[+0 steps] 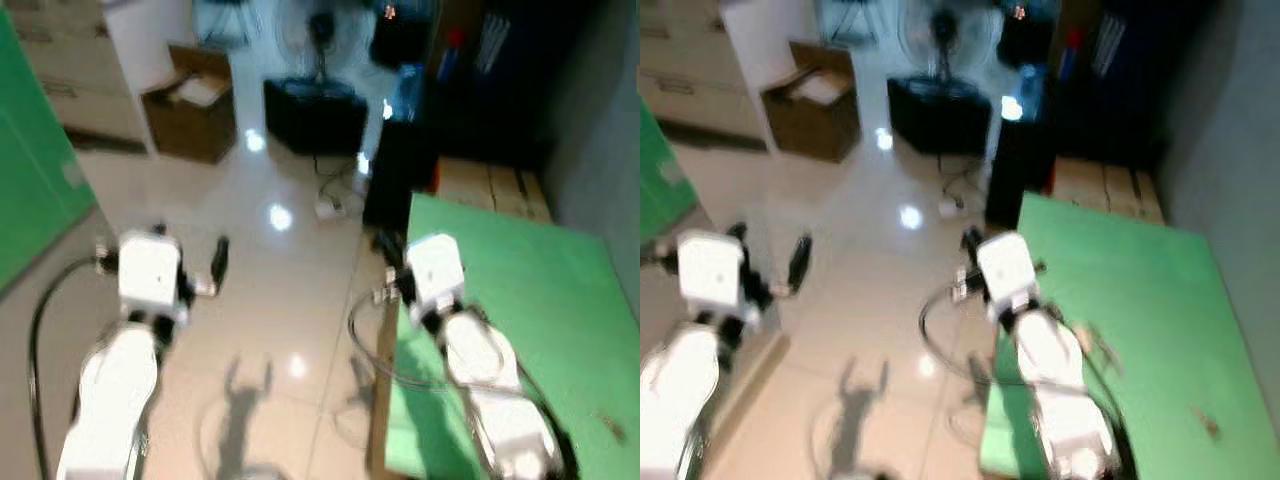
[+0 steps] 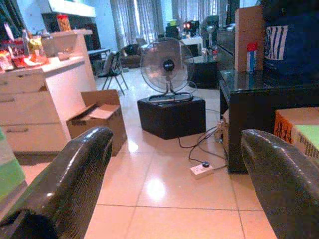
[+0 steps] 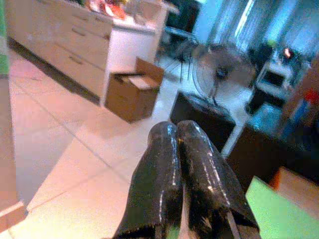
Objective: Hang keys on a hook
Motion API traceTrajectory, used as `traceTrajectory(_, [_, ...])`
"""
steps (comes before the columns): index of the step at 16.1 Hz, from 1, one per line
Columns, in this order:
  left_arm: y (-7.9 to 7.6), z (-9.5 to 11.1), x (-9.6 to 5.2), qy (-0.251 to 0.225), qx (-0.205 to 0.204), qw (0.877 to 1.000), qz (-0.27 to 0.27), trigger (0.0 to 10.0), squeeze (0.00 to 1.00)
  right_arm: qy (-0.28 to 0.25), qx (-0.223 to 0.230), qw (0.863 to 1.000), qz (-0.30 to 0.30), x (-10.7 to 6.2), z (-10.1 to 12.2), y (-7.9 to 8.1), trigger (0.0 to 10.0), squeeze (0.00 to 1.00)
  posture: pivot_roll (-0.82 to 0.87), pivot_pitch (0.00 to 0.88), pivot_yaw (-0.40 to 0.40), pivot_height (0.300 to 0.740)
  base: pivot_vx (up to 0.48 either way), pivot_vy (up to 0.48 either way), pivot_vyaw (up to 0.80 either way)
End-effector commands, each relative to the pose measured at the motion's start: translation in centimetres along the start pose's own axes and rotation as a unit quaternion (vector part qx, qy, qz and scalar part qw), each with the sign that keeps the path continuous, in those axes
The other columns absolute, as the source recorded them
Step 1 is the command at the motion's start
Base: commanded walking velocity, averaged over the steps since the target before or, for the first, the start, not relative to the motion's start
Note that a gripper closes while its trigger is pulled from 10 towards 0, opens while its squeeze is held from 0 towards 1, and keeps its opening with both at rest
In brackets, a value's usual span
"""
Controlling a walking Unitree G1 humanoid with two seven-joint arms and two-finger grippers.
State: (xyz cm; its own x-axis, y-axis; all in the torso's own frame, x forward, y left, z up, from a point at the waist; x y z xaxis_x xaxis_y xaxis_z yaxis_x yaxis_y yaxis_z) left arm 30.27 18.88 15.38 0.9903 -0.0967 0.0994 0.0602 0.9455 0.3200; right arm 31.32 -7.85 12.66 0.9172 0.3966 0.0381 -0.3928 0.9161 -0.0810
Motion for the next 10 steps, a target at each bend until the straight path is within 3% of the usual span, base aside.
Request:
traceTrajectory(1, [0.3, -0.5, 0.1, 0.017, -0.012, 1.0, 0.011, 10.0, 0.0, 0.008, -0.001, 1.0, -0.007, 0.0, -0.3, -0.5, 10.0, 0.0, 0.0, 0.0, -0.036, 0.74, 0.0, 0.0, 0.8])
traceTrajectory(5, [-0.7, -0.9, 0.9, 0.019, -0.002, 1.0, 0.013, 10.0, 0.0, 0.007, 0.005, 0.999, -0.036, -0.3, -0.3, -1.9, 10.0, 0.0, -0.01, 0.0, -0.023, 0.74, 0.0, 0.0, 0.8])
traceTrajectory(10, [-2.6, -1.0, 1.1, 0.016, -0.006, 1.0, -0.007, 10.0, 0.0, 0.034, -0.001, 0.999, -0.023, -0.9, -1.4, -1.8, 10.0, 0.0, -0.03, 0.002, -0.023, 0.74, 0.0, 0.0, 0.8])
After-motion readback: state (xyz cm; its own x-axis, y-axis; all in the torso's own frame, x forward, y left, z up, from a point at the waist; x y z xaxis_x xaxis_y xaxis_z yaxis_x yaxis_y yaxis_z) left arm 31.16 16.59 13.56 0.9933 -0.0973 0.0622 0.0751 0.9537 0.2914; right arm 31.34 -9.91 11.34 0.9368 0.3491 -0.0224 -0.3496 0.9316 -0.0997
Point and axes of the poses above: a point about 5 cm out from each wrist's last joint towards the gripper, its own x axis pointing out of the wrist towards the gripper, its own z axis along the axis of the wrist's last joint, y = z × x, the point moved 6 cm from there along x, pointing out of the wrist towards the gripper, and after that the axes turned 7 degrees about x, right-handed, at the moved point
